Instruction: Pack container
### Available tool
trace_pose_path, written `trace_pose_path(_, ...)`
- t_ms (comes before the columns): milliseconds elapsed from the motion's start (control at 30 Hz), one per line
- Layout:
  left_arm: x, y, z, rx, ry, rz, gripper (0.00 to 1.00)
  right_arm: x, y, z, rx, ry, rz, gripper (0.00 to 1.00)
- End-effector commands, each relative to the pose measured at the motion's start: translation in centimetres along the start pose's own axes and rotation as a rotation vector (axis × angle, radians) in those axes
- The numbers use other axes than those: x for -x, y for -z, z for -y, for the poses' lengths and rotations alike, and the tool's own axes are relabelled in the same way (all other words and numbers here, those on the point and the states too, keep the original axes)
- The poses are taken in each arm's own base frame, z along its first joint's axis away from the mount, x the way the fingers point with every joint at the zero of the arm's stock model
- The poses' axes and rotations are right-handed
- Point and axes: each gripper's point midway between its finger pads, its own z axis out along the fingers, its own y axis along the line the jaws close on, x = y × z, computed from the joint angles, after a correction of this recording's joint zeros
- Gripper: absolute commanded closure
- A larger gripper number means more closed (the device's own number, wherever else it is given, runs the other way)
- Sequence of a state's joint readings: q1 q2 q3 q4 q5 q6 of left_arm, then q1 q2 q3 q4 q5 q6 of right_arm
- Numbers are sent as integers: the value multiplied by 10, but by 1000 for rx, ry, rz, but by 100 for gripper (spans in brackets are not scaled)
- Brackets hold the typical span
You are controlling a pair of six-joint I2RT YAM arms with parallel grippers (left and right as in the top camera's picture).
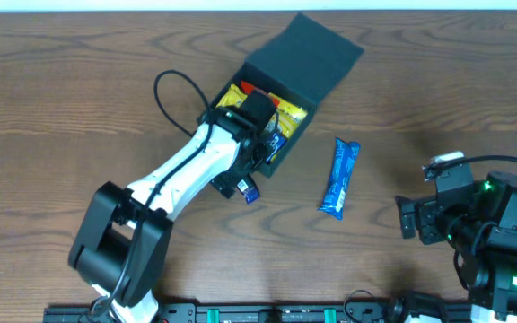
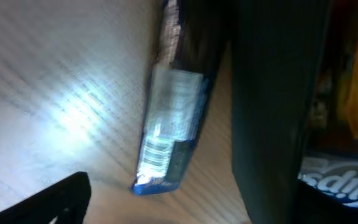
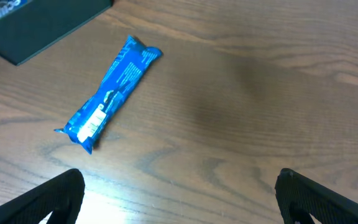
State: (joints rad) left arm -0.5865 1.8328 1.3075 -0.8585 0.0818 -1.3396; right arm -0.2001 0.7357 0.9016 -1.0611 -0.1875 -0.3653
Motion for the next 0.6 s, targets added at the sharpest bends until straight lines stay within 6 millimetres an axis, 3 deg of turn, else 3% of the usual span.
trace_pose_path(0,0,0,-10,15,26,15,8,0,0,0,5,-20,3,1)
trace_pose_path(67,-1,-1,-10,13,25,9,7,0,0,0,5,-20,3,1)
trace_pose_path(267,2,17,15,-121,-32,33,10,0,0,0,5,-20,3,1)
trace_pose_path(367,4,28,12,-130,-34,44,11,0,0,0,5,-20,3,1)
trace_pose_path(467,8,37,-4,-87,-30,80,11,0,0,0,5,-20,3,1)
trace_pose_path(500,8,40,-10,-69,-30,85,14,0,0,0,5,-20,3,1)
trace_pose_path(567,7,44,-19,-43,-30,79,37,0,0,0,5,-20,3,1)
